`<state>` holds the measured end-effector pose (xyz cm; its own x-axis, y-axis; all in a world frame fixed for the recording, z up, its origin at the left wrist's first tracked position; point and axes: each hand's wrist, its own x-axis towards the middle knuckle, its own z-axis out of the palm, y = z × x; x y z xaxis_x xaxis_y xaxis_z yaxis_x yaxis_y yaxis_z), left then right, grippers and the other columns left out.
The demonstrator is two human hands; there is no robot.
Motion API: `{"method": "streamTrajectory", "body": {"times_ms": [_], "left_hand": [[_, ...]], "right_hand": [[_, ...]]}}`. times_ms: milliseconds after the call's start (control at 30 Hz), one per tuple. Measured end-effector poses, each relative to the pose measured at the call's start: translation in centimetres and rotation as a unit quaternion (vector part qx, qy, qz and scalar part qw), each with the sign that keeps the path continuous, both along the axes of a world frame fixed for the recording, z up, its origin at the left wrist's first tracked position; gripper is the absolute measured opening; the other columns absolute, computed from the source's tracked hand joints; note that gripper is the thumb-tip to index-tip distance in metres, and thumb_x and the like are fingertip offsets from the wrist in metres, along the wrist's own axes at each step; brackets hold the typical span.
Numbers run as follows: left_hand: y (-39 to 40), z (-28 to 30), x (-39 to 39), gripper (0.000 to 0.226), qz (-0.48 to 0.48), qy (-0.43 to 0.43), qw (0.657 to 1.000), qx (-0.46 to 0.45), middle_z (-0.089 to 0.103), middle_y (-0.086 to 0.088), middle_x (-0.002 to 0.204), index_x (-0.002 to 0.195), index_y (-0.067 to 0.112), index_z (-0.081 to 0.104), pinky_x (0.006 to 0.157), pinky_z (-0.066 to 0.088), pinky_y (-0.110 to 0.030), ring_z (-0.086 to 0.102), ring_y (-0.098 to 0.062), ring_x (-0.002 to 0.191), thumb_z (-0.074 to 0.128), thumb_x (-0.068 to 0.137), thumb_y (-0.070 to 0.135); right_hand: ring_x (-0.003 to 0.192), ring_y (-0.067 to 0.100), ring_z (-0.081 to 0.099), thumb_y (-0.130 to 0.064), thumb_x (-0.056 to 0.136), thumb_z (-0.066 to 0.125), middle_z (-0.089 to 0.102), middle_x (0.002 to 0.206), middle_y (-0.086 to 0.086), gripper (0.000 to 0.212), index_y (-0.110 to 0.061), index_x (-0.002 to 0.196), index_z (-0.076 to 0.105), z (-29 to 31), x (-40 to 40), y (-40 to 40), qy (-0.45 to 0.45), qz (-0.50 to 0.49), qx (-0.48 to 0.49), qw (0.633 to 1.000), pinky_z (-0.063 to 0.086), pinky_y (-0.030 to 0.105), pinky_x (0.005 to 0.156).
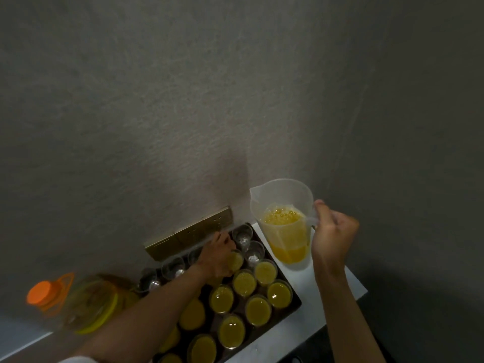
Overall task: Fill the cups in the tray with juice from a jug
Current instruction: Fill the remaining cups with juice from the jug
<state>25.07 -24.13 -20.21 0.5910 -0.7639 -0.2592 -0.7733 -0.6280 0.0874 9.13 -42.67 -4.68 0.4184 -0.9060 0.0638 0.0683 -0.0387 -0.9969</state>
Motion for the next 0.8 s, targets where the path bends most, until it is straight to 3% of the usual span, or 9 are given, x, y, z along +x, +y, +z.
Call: {"method": "streamTrajectory", "body": {"times_ms": [100, 400, 533, 667, 800], "left_hand": [[-0.1, 0.0, -0.1, 0.065, 0.009, 0.005, 1.000, -0.011, 0.040, -0.006, 0.136, 0.126, 0.023, 0.055, 0.101, 0.042, -0.038, 0.036, -0.028, 0.127, 0.076, 0.072, 0.052], [0.4, 0.3, 0.3, 0.069, 0.013, 0.028, 1.000, 0.000, 0.039, -0.004, 0.140, 0.131, 0.031, 0.053, 0.106, 0.040, -0.039, 0.035, -0.029, 0.126, 0.068, 0.072, 0.063], [-0.1, 1.0, 0.9, 0.075, 0.029, 0.060, 0.998, -0.012, 0.034, -0.004, 0.141, 0.140, 0.027, 0.045, 0.103, 0.044, -0.040, 0.030, -0.027, 0.131, 0.075, 0.074, 0.048], [-1.6, 1.3, 0.7, 0.078, -0.007, 0.057, 0.998, 0.000, 0.034, -0.005, 0.147, 0.146, 0.025, 0.041, 0.107, 0.037, -0.035, 0.028, -0.027, 0.136, 0.076, 0.076, 0.035], [-3.6, 1.3, 0.2, 0.081, -0.037, 0.076, 0.996, 0.013, 0.033, -0.008, 0.154, 0.151, 0.025, 0.036, 0.115, 0.033, -0.043, 0.024, -0.030, 0.144, 0.073, 0.079, 0.031]], "right_hand": [[0.043, 0.021, 0.036, -0.011, 0.101, 0.061, 0.042, 0.049, 0.009, 0.047, 0.011, 0.061, 0.048, -0.2, 0.0, -0.2, 0.000, -0.002, -0.006, 1.000, 0.033, 0.028, 0.045], [0.048, 0.024, 0.037, -0.014, 0.101, 0.062, 0.041, 0.058, 0.035, 0.051, 0.013, 0.061, 0.046, -0.2, -0.4, -0.6, 0.000, -0.013, -0.015, 1.000, 0.034, 0.038, 0.052], [0.049, 0.024, 0.037, -0.014, 0.100, 0.063, 0.041, 0.058, 0.035, 0.050, 0.011, 0.060, 0.047, -0.4, -0.5, -0.3, -0.001, -0.017, -0.001, 1.000, 0.035, 0.038, 0.053], [0.048, 0.024, 0.036, -0.015, 0.099, 0.064, 0.040, 0.054, 0.031, 0.051, 0.010, 0.058, 0.046, -0.5, -0.6, -0.3, 0.001, -0.020, 0.001, 1.000, 0.036, 0.038, 0.052], [0.048, 0.024, 0.037, -0.016, 0.099, 0.064, 0.040, 0.050, 0.021, 0.051, 0.004, 0.055, 0.047, -0.8, -0.7, -0.5, 0.003, -0.018, 0.009, 1.000, 0.037, 0.038, 0.053]]}}
